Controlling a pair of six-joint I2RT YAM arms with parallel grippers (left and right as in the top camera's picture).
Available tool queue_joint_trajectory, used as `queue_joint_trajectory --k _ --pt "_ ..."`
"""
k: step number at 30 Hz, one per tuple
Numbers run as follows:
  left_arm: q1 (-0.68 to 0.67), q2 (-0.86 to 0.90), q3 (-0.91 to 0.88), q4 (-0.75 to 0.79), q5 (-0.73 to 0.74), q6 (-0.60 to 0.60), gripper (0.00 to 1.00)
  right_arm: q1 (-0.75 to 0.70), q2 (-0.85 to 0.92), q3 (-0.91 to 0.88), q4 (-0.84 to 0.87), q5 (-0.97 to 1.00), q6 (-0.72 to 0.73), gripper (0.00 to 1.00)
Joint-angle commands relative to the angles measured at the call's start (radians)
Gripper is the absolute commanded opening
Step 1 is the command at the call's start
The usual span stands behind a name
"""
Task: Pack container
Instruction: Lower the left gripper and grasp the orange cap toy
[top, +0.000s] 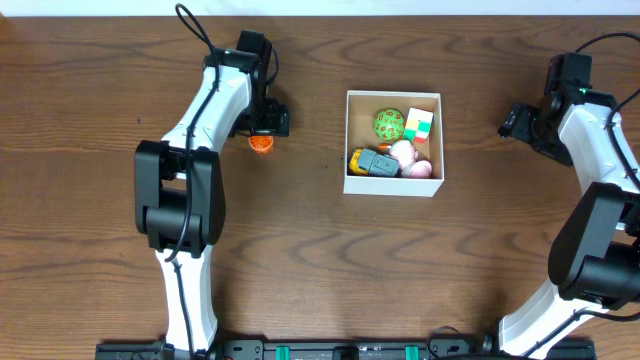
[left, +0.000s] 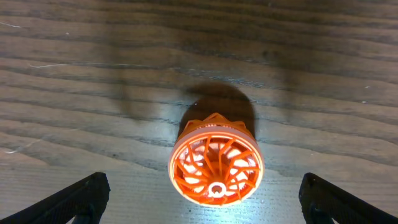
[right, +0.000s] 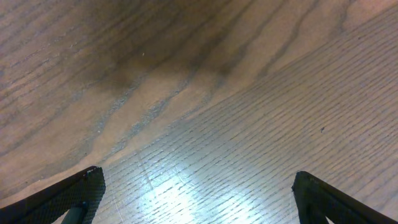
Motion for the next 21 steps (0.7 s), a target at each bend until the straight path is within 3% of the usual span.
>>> queue_joint_trajectory --k 1,21 --pt "0.007 0.032 0.013 -0.002 0.001 0.009 0.98 -0.001 -0.023 0.0 0.002 0.003 0.018 0.99" --pt "0.008 0.087 0.01 0.04 0.0 0.013 0.98 -0.001 -0.023 0.0 0.002 0.003 0.018 0.99"
